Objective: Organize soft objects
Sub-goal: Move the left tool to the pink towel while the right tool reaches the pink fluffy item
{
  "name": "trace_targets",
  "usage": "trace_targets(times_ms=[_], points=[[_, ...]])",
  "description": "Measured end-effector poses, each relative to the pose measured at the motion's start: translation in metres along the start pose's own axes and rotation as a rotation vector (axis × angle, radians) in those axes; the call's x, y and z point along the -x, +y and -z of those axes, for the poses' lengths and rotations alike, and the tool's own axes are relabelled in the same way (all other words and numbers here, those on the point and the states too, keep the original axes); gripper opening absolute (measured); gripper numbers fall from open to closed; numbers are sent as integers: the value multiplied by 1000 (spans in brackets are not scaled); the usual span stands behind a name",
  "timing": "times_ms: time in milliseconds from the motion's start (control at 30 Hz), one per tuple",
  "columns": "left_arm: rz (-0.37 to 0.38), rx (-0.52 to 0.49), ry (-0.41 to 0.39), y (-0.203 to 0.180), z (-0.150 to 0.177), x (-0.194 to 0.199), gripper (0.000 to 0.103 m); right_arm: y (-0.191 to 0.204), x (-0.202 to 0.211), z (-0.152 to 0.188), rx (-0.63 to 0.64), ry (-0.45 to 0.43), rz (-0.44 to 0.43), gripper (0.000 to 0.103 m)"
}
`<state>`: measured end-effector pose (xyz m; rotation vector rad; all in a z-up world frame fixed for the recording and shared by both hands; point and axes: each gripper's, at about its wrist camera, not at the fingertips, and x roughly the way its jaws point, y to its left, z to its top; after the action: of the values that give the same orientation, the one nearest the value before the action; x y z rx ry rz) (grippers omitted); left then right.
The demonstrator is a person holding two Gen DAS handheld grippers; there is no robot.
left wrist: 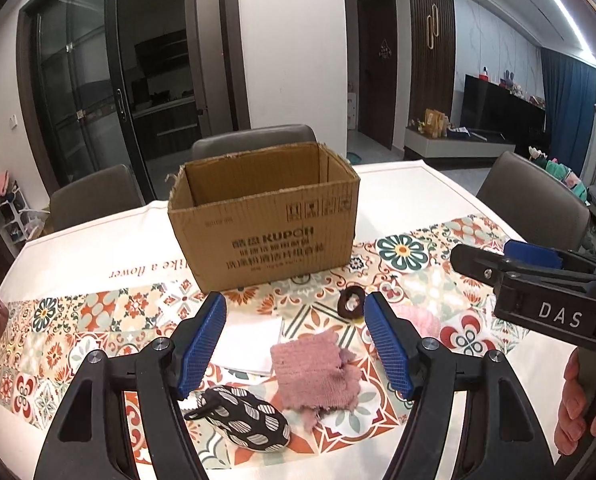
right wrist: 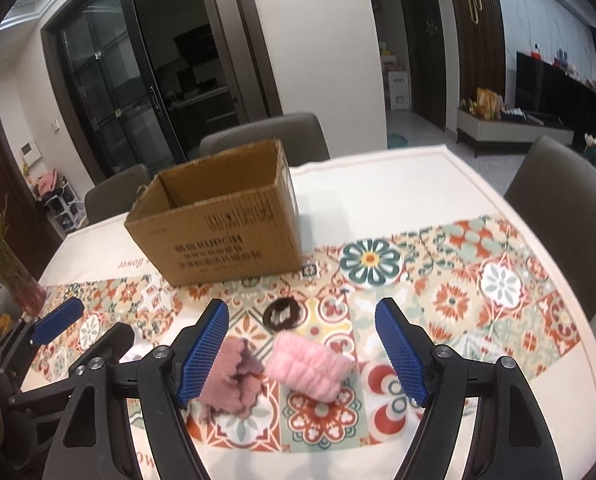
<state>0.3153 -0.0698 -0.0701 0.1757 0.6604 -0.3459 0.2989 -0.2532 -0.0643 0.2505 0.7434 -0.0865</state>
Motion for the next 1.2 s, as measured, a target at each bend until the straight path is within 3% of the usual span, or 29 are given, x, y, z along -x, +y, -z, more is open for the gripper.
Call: trace_targets(times_ms=[600,1200], points=[[20,-2,115,-9,37,-46,71,-21,-53,37,-92,167,-29,76],[22,0,187,-11,59,-90,71,-31,-96,53,-132,257,-28,76]])
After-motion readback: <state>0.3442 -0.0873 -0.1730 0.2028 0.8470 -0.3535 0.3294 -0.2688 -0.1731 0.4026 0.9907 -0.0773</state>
